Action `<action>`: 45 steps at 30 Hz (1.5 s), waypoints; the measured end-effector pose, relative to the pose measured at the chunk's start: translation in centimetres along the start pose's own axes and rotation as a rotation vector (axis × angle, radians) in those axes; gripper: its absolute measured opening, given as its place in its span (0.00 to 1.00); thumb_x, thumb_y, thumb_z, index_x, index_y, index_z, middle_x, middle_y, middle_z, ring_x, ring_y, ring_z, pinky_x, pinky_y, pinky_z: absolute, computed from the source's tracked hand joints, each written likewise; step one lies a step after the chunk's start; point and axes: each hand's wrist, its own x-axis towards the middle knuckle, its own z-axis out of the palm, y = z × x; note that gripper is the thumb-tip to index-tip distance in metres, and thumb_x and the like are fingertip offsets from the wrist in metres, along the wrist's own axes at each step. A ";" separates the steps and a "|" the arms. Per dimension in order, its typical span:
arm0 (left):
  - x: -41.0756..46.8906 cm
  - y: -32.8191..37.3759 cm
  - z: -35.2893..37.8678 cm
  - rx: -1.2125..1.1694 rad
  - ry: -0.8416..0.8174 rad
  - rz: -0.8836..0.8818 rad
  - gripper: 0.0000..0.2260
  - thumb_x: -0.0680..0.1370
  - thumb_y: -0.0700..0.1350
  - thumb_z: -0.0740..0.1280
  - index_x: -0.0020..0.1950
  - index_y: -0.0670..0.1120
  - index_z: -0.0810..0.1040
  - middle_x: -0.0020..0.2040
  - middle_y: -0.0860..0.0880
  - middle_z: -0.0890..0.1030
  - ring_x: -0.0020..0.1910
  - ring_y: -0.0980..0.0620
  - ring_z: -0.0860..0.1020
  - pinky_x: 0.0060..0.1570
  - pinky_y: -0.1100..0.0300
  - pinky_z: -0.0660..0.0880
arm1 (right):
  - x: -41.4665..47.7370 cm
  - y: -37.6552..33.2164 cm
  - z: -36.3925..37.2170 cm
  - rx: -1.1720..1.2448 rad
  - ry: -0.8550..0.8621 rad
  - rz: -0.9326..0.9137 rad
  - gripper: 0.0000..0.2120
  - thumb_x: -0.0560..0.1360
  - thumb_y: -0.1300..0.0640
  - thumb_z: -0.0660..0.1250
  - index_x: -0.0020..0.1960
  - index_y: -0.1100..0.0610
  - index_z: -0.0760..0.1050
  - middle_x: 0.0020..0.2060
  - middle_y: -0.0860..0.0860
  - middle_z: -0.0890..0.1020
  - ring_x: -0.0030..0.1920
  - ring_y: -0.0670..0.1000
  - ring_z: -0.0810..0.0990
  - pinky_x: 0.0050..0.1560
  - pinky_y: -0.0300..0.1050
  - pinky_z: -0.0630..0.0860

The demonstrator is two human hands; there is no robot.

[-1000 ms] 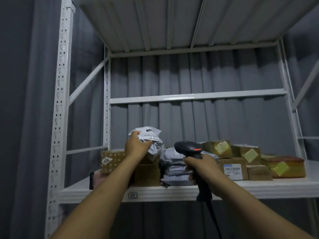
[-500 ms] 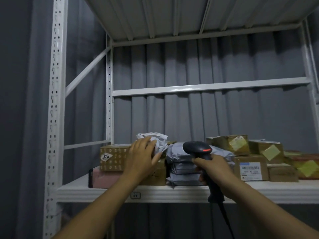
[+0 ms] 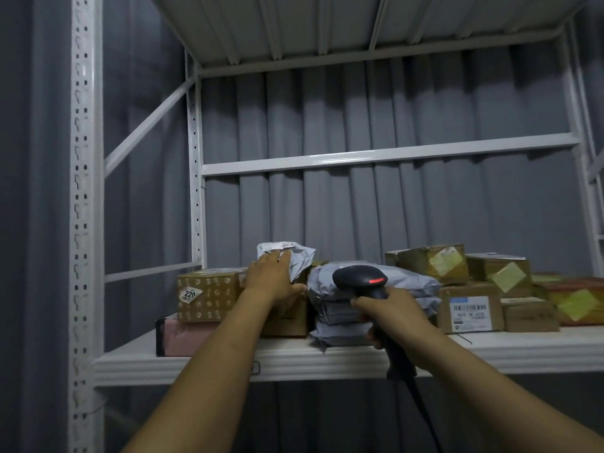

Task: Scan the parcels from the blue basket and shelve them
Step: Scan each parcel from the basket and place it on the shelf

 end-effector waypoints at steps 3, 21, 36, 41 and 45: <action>-0.3 0.4 0.1 0.025 0.010 0.018 0.39 0.72 0.65 0.66 0.76 0.48 0.59 0.74 0.45 0.65 0.70 0.43 0.66 0.67 0.47 0.68 | -0.6 -0.2 -0.6 -0.052 0.006 0.018 0.10 0.74 0.58 0.69 0.47 0.66 0.78 0.40 0.63 0.82 0.28 0.55 0.77 0.27 0.45 0.73; -22.8 6.9 2.0 -0.206 0.010 0.026 0.26 0.79 0.55 0.63 0.74 0.46 0.65 0.74 0.43 0.65 0.73 0.43 0.62 0.70 0.48 0.61 | -16.7 4.8 -4.4 -0.193 0.021 0.071 0.09 0.72 0.55 0.72 0.43 0.61 0.79 0.34 0.56 0.83 0.24 0.49 0.78 0.25 0.41 0.74; -45.9 15.8 23.3 -0.189 -0.729 0.036 0.24 0.80 0.54 0.60 0.75 0.49 0.62 0.76 0.46 0.61 0.74 0.44 0.60 0.72 0.51 0.58 | -29.4 28.9 -10.1 -0.428 -0.136 0.479 0.09 0.73 0.56 0.72 0.43 0.61 0.75 0.28 0.51 0.79 0.25 0.45 0.77 0.25 0.31 0.70; -48.1 20.4 30.9 -0.249 -0.831 0.127 0.19 0.77 0.55 0.59 0.67 0.52 0.68 0.65 0.49 0.71 0.63 0.47 0.70 0.64 0.53 0.68 | -28.1 34.3 -12.2 -0.530 -0.165 0.544 0.09 0.73 0.53 0.72 0.41 0.57 0.75 0.33 0.49 0.77 0.33 0.43 0.74 0.28 0.30 0.67; -48.6 25.8 37.1 -0.311 -0.983 0.156 0.23 0.81 0.55 0.57 0.75 0.52 0.61 0.74 0.49 0.65 0.71 0.50 0.65 0.70 0.55 0.60 | -26.8 37.1 -15.2 -0.549 -0.105 0.641 0.10 0.73 0.51 0.72 0.44 0.58 0.78 0.35 0.53 0.80 0.36 0.51 0.78 0.32 0.40 0.68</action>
